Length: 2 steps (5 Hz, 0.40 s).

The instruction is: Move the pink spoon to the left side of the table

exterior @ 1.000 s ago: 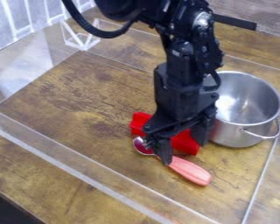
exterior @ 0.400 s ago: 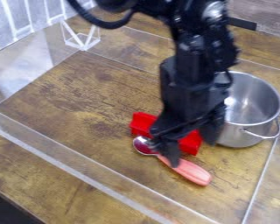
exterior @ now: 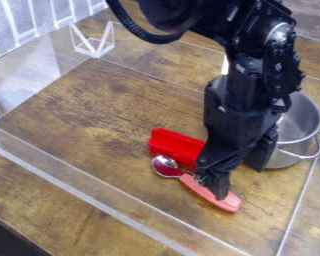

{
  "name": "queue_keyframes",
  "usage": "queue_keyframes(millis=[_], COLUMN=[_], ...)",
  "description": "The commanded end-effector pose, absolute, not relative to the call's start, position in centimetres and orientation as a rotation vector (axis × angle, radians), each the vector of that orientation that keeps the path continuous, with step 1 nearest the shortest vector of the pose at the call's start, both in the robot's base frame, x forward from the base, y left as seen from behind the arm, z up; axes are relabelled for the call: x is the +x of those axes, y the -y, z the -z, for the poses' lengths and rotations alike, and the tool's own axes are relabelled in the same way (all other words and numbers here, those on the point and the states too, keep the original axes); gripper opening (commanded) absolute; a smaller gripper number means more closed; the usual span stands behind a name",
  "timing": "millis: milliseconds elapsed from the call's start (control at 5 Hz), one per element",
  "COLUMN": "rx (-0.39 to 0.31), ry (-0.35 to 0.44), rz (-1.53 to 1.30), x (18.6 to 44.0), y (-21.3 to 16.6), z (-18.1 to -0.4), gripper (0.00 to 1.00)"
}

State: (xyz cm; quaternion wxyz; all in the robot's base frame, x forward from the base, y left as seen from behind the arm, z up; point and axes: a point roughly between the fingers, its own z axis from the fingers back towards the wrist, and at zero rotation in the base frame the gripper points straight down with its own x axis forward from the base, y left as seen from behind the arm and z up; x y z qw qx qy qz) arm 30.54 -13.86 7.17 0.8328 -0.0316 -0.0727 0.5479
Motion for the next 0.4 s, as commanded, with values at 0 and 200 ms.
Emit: queue_keyframes(millis=[0, 200], rx=[-0.109, -0.108], ry=[0.171, 0.161], rz=[-1.116, -1.06], x=[30.9, 30.7], y=[13.9, 14.1], z=[-7.3, -6.1], gripper=[1.0, 1.0])
